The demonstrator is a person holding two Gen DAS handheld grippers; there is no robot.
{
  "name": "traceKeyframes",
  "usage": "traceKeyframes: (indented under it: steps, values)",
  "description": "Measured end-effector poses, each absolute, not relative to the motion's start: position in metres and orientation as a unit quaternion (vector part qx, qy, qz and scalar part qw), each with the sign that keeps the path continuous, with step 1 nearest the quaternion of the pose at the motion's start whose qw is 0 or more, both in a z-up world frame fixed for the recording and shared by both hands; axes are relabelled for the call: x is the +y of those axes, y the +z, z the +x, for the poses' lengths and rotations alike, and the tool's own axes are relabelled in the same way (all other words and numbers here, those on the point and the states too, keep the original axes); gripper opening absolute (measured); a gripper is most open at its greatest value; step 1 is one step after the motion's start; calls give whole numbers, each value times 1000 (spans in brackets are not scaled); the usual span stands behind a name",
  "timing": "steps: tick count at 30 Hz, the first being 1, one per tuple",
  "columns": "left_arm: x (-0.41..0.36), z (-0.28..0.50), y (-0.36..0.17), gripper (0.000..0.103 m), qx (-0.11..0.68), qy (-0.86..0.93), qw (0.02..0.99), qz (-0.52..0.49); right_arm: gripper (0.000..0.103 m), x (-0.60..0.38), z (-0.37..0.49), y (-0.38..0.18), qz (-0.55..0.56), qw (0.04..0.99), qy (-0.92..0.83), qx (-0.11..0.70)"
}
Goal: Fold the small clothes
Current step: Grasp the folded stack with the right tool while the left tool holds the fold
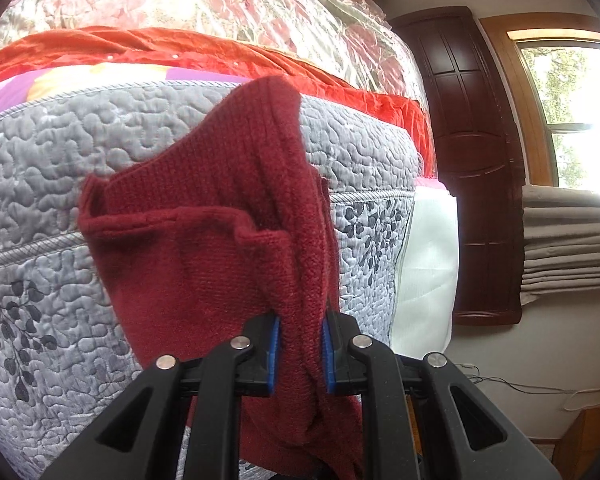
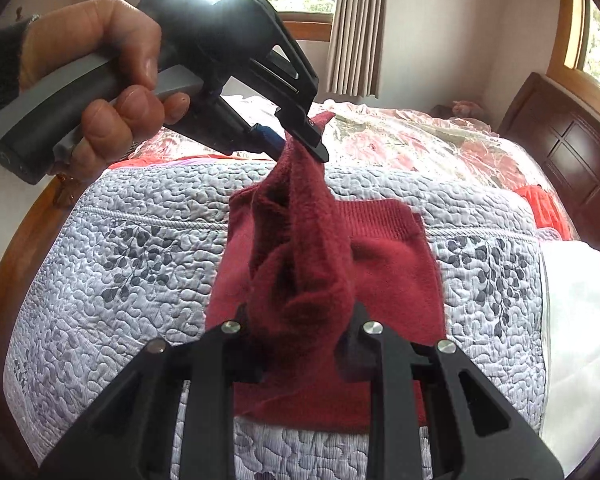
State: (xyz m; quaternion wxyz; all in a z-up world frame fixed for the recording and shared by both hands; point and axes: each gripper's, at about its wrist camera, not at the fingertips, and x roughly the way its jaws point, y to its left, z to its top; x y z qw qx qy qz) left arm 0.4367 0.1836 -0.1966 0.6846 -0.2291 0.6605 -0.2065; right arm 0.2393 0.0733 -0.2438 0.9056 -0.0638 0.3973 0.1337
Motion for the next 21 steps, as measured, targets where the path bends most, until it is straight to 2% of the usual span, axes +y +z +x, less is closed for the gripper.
traceKeyframes:
  steps: [17,21]
  values:
    - [98,449,-257,16,690,-203,668,-193,21,-9,243,-288,-1,893,111,437]
    - [81,449,-270,16,696,-191,668,-182,20,-34,247,-300,53,882,120,453]
